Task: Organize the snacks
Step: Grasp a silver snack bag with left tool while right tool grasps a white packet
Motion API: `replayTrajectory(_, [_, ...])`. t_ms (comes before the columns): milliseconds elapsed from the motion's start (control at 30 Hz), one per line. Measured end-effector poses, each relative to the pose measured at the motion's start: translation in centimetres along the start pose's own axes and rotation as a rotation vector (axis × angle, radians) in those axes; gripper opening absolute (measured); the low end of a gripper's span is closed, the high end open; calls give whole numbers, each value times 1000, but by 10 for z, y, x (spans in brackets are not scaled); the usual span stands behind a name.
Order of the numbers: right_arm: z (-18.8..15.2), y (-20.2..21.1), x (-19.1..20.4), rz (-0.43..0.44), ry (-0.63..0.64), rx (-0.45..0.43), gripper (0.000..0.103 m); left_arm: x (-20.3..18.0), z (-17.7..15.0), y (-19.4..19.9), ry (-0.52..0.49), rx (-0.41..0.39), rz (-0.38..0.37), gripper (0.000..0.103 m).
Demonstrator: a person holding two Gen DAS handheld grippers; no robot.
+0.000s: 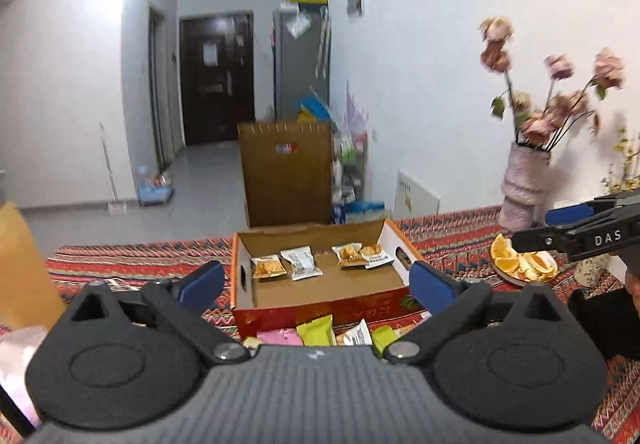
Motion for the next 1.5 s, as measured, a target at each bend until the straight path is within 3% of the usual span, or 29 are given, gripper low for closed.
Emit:
replayTrajectory(200, [-73,77,9,3,24,-124,102,-28,-73,81,4,-129,19,103])
replayTrajectory(300, [-118,108,15,7,12,-163,103,-37,-117,108,18,-141,30,103])
replayTrajectory(467, [-191,134,26,-27,-24,-181,103,-47,-184,125,55,-70,67,103])
replayTrajectory(567, [-239,141,30,-100,6,-204,103,-47,-223,128,120,-11,111,103])
replayTrajectory(667, [-280,139,28,-154,-26,-142,103,-44,-256,125,151,77,115,103])
replayTrajectory(767, [-304,138,27,-162,-52,-82,103,-36,-276,127,169,116,126,103])
replayTrajectory(967, [-308,134,28,-183,-54,-78,103,-21,-280,119,182,138,135,103])
replayTrajectory(1067, [-297,129,34,-158,-62,-91,103,-13,-268,111,155,130,127,103])
replayTrajectory(1200, [-281,112,47,-118,-50,-96,101,6,-241,94,85,106,178,103])
replayTrajectory(1500, [-232,55,70,-94,-36,-83,84,54,-189,3,-40,98,126,103])
Point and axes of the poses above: each gripper's, at about its wrist camera, not at the fingertips, and y roughly against the way its jaws point, x to its left, z to its top, the point moved 4 cm from there along -y, roughly the way its jaws point, and after that the axes turned 8 degrees about -z, right-handed, at the moved point
